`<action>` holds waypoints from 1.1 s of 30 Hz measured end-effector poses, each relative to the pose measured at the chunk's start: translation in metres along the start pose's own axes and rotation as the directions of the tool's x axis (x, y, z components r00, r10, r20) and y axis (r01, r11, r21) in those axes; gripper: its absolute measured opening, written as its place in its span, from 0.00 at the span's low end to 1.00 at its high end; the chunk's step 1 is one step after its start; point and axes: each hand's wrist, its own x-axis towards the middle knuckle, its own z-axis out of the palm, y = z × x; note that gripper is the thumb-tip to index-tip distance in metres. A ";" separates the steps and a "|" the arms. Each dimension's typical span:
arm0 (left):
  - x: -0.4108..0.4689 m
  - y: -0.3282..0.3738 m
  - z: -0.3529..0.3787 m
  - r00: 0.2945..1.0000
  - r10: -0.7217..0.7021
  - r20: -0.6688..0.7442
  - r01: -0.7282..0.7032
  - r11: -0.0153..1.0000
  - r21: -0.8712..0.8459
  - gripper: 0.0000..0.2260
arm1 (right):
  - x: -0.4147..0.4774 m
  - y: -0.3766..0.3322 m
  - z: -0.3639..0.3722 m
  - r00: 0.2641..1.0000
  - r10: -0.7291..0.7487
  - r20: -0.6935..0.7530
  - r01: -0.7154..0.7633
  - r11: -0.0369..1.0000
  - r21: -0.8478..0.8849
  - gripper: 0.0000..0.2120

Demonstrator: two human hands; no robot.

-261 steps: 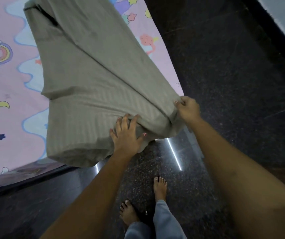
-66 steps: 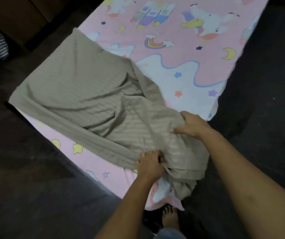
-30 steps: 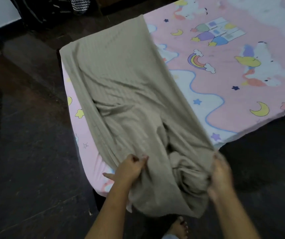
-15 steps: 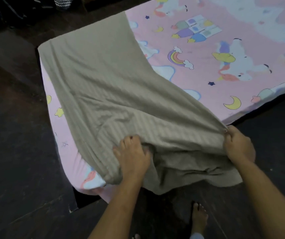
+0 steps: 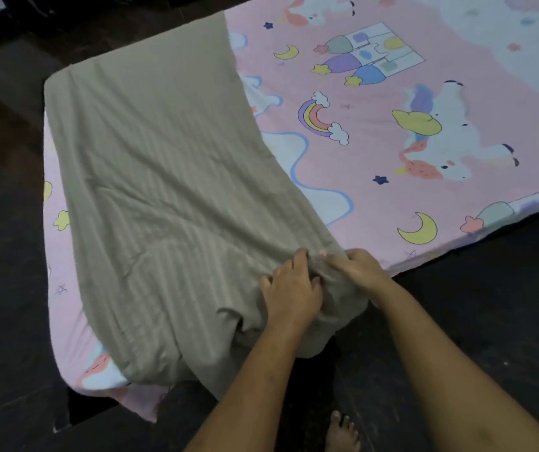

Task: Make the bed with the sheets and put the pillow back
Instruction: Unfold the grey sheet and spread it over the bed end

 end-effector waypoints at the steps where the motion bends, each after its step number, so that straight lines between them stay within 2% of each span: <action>1: 0.003 0.004 -0.001 0.999 -0.021 -0.029 0.020 0.999 -0.030 0.22 | 0.001 -0.010 -0.002 0.996 -0.083 -0.016 0.082 0.994 -0.078 0.14; 2: 0.006 0.008 -0.003 0.997 -0.031 -0.072 0.026 0.998 -0.060 0.22 | 0.000 -0.016 -0.004 0.979 -0.188 -0.081 0.178 0.976 -0.124 0.15; 4: 0.009 0.015 -0.007 0.983 -0.029 -0.183 0.000 0.988 -0.154 0.22 | -0.016 -0.016 -0.014 0.894 -0.351 -0.279 0.333 0.936 -0.113 0.13; 6: 0.010 0.025 -0.009 0.972 0.009 -0.233 -0.062 0.974 -0.219 0.23 | -0.038 0.002 -0.026 0.800 -0.396 -0.451 0.372 0.917 -0.145 0.14; 7: 0.010 0.027 -0.008 0.977 0.037 -0.209 -0.081 0.975 -0.207 0.24 | -0.047 0.013 -0.029 0.780 -0.390 -0.489 0.342 0.921 -0.189 0.14; 8: 0.011 0.028 -0.004 0.987 0.052 -0.151 -0.080 0.979 -0.185 0.25 | -0.049 0.025 -0.029 0.783 -0.368 -0.502 0.291 0.929 -0.227 0.12; 10: 0.011 0.024 0.007 0.998 0.054 0.038 -0.048 0.990 -0.135 0.27 | -0.035 0.040 -0.026 0.842 -0.240 -0.483 0.141 0.962 -0.232 0.11; 12: 0.012 0.020 0.012 0.978 0.048 0.202 -0.038 0.998 -0.051 0.29 | -0.009 0.043 -0.027 0.912 -0.101 -0.396 0.020 0.979 -0.205 0.13; 13: 0.014 0.019 0.013 0.970 0.048 0.237 -0.043 0.999 -0.025 0.28 | 0.002 0.043 -0.030 0.938 -0.066 -0.340 -0.007 0.978 -0.210 0.14; 15: 0.020 0.017 0.015 0.970 0.051 0.239 -0.045 0.999 -0.030 0.26 | 0.017 0.039 -0.040 0.961 -0.043 -0.271 -0.017 0.976 -0.216 0.14; 18: 0.022 0.013 0.020 0.977 0.063 0.203 -0.044 0.995 -0.095 0.24 | 0.019 0.032 -0.046 0.967 -0.072 -0.246 0.023 0.980 -0.195 0.14; 20: 0.017 0.007 0.025 0.991 0.061 0.122 -0.031 0.972 -0.233 0.22 | 0.012 0.037 -0.044 0.943 -0.120 -0.310 0.050 0.973 -0.224 0.13; 23: 0.006 -0.008 0.023 0.994 -0.097 -0.054 0.060 0.880 -0.471 0.16 | 0.003 0.052 -0.039 0.907 -0.098 -0.411 -0.032 0.954 -0.299 0.12; 26: -0.004 -0.043 0.016 0.943 -0.282 -0.178 0.142 0.822 -0.552 0.12 | 0.001 0.049 -0.027 0.901 -0.039 -0.433 -0.154 0.903 -0.401 0.12; 29: -0.015 -0.089 -0.001 0.842 -0.460 -0.284 0.224 0.775 -0.591 0.12 | -0.004 0.039 -0.014 0.802 -0.112 -0.586 -0.186 0.887 -0.423 0.06; 30: -0.019 -0.105 -0.006 0.799 -0.506 -0.326 0.250 0.772 -0.585 0.12 | -0.008 0.036 -0.010 0.773 -0.109 -0.625 -0.204 0.890 -0.408 0.08; 33: -0.036 -0.150 -0.022 0.655 -0.637 -0.407 0.371 0.740 -0.561 0.17 | -0.025 0.029 0.016 0.717 -0.139 -0.683 -0.198 0.899 -0.392 0.25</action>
